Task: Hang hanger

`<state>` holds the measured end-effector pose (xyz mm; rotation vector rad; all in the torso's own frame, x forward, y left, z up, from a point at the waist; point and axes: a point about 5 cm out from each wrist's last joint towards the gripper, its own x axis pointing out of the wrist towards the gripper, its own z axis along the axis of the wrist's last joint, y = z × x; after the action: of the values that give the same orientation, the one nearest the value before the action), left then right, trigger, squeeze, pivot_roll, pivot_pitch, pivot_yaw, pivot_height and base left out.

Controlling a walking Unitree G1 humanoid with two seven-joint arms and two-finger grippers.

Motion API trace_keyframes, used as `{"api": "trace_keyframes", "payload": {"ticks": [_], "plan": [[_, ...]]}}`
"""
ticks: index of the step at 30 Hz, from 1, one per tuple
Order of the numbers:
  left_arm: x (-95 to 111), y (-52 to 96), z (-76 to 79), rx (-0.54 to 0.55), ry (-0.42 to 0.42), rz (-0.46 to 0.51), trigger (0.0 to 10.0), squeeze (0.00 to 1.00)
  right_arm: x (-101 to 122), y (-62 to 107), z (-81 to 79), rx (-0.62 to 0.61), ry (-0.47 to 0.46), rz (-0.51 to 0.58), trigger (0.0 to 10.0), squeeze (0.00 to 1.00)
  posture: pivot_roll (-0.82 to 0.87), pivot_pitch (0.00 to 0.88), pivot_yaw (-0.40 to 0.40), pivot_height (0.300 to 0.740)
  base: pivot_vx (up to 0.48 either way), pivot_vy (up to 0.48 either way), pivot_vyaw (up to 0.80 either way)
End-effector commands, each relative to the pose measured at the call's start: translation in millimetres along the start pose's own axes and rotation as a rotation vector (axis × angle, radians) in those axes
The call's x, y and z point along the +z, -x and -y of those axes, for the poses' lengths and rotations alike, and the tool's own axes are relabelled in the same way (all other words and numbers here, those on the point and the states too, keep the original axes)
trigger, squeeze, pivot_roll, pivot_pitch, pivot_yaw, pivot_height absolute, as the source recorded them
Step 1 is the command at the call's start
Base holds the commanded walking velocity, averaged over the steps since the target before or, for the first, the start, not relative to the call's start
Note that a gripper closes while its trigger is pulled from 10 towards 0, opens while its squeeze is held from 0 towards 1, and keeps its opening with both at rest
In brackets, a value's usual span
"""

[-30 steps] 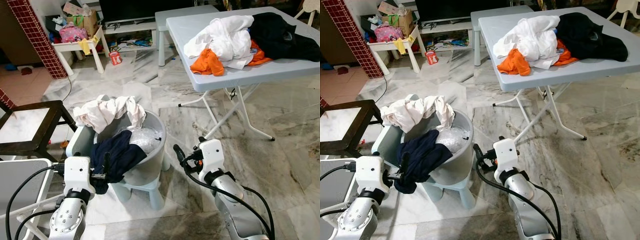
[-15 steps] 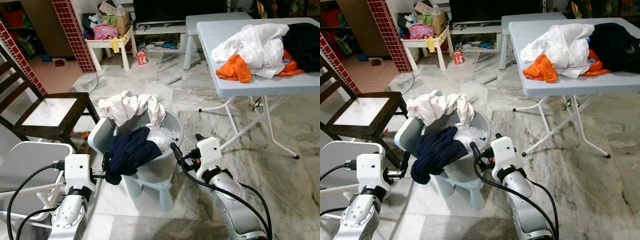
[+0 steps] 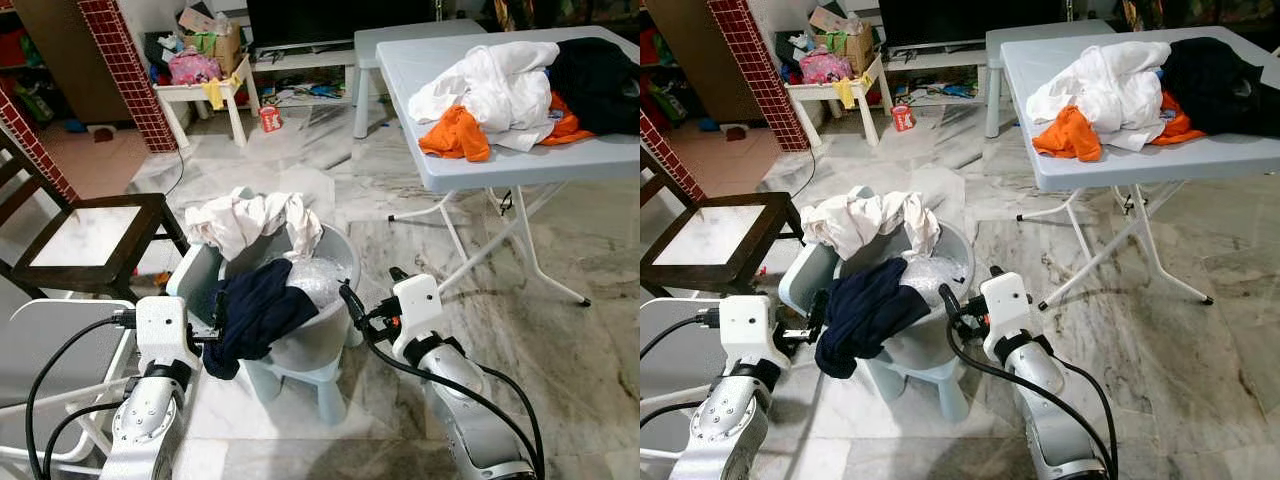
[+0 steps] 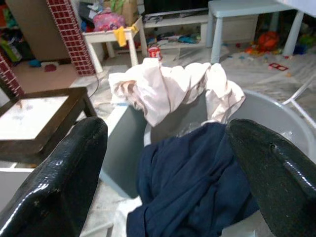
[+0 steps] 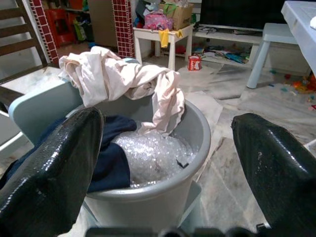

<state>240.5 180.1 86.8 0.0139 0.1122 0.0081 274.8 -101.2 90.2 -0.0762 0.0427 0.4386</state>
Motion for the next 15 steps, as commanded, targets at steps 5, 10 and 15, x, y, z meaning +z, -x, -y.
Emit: {"api": "trace_keyframes", "payload": {"ticks": [5,10,15], "plan": [[0.2,0.0,-1.5,-0.004,-0.003,0.0,10.0,1.0,4.5,-3.3,-7.6,0.034,0.01,0.024,10.0,0.0,-0.04,0.004,0.093,0.74,0.351,0.301,0.0],[-0.1,-0.3,-1.1,-0.009,-0.01,-0.004,10.0,1.0,4.0,-2.1,-13.8,0.068,0.01,0.031,10.0,0.0,-0.04,0.008,0.095,0.74,0.343,0.3,0.0],[-0.9,-0.5,-0.3,-0.007,-0.013,-0.01,10.0,0.3,4.3,-1.3,-15.0,0.081,0.019,0.034,10.0,0.0,-0.04,0.01,0.094,0.74,0.169,0.274,0.0]]}}
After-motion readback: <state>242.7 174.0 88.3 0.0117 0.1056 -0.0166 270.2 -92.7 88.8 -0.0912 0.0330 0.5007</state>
